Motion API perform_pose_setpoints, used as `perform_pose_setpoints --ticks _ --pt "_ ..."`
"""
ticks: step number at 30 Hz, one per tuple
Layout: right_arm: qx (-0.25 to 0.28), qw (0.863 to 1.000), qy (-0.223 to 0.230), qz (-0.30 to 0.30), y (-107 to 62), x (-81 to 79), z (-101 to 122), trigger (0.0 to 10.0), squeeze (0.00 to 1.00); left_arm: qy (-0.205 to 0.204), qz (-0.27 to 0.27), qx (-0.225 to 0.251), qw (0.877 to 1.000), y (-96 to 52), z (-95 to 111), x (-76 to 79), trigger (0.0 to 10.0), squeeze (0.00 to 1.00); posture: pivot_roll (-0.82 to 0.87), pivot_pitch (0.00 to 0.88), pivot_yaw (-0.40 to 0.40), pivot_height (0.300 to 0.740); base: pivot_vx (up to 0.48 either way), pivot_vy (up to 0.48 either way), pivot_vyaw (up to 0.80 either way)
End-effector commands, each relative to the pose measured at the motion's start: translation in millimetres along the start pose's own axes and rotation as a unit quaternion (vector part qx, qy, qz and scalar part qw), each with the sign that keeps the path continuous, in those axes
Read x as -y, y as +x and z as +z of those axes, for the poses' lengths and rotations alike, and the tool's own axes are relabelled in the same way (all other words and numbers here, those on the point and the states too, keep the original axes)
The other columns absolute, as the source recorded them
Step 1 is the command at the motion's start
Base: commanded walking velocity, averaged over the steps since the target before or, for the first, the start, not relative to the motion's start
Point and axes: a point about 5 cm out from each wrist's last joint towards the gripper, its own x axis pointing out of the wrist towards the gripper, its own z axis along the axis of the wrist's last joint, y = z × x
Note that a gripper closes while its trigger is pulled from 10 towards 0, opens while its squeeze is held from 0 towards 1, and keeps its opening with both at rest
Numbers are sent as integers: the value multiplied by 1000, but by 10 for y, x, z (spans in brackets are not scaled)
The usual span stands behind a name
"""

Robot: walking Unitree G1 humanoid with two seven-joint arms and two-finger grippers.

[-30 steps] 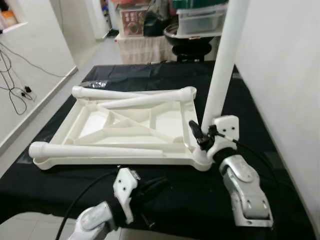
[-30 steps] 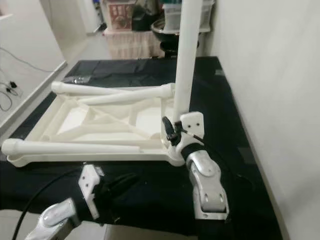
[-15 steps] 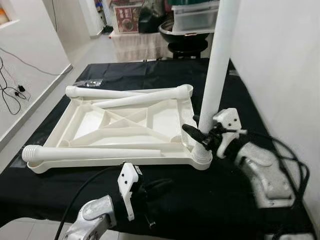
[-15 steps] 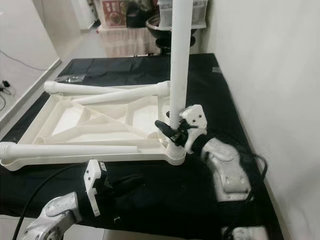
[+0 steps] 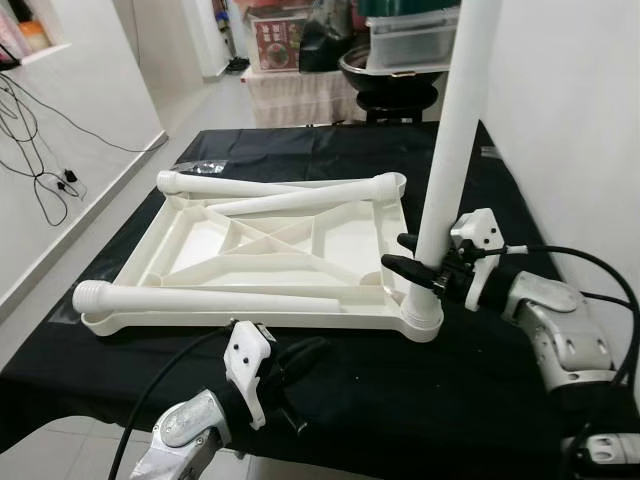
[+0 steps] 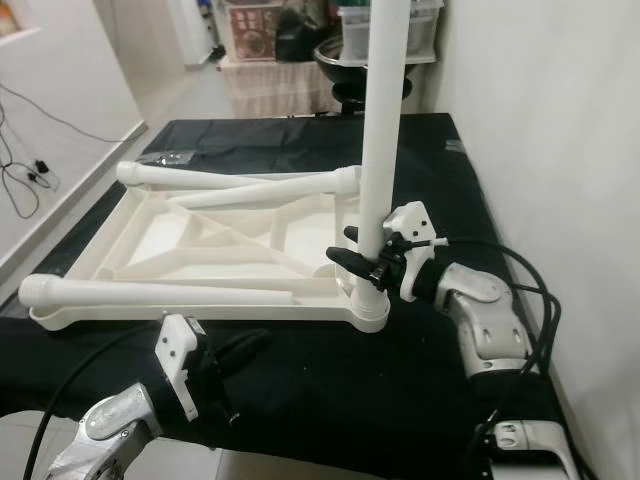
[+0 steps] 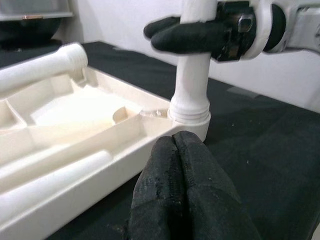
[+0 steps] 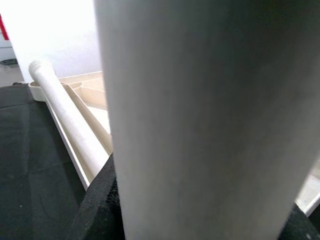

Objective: Building children table

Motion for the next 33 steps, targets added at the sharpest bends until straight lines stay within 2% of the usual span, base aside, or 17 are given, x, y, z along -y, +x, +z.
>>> perform_pose_setpoints --ticks 1,7,10,14,15,16,17,19,20,25,26,27,28,29,31,32,33 --pt "-53 998 -10 27 -30 -42 -130 10000 0 8 19 9 1000 -34 39 -26 10000 0 23 69 81 740 0 0 0" --pt "-65 998 -10 13 -75 -13 -192 10000 0 17 49 2 999 -22 -51 -28 10000 0 17 67 87 740 0 0 0" --pt "-70 997 -9 -11 -86 27 -238 10000 0 31 76 0 997 16 -60 -90 10000 0 19 69 92 740 0 0 0" --pt "-73 997 -4 -16 -90 30 -275 10000 0 38 79 -5 996 22 -65 -97 10000 0 18 75 95 740 0 0 0" --pt "-76 997 1 -10 -105 25 -300 4392 0 34 67 -9 997 7 -81 -67 10000 0 18 75 93 740 0 0 0" --pt "-76 997 1 -10 -105 25 -300 4392 0 34 67 -9 997 7 -81 -67 10000 0 18 75 93 740 0 0 0" --pt "-79 997 5 -3 -117 20 -317 3451 0 30 56 -12 998 -6 -89 -43 10000 0 17 76 93 740 0 0 0" --pt "-79 997 5 -3 -117 20 -317 3451 0 30 56 -12 998 -6 -89 -43 10000 0 17 76 93 740 0 0 0" --pt "-82 997 9 2 -133 22 -334 0 0 26 48 -15 998 -19 -94 -18 10000 0 16 77 94 740 0 0 0" --pt "-108 993 29 -42 -206 27 -445 0 0 15 32 -22 999 -48 -111 42 10000 0 14 90 82 740 0 0 0" --pt "-125 988 40 -75 -205 -29 -533 0 0 14 32 -22 999 -53 -112 45 10000 0 7 101 78 740 0 0 0" --pt "-125 988 40 -75 -205 -29 -533 0 0 14 32 -22 999 -53 -112 45 10000 0 7 101 78 740 0 0 0" --pt "-137 985 46 -98 -204 -73 -591 0 0 13 32 -21 999 -59 -111 45 10000 0 5 104 77 740 0 0 0" --pt "-157 975 50 -150 -188 -180 -684 0 0 14 33 -21 999 -68 -107 45 10000 0 -3 115 69 740 0 0 0" --pt "-157 975 50 -150 -188 -180 -684 0 0 14 33 -21 999 -68 -107 45 10000 0 -3 115 69 740 0 0 0" --pt "-163 932 76 -315 -249 -298 -765 0 0 12 32 -20 999 -78 -104 44 10000 0 -9 126 63 740 0 0 0" --pt "-164 909 95 -371 -256 -595 -806 0 0 10 29 -21 999 -84 -101 45 10000 0 4 133 74 740 0 0 0"
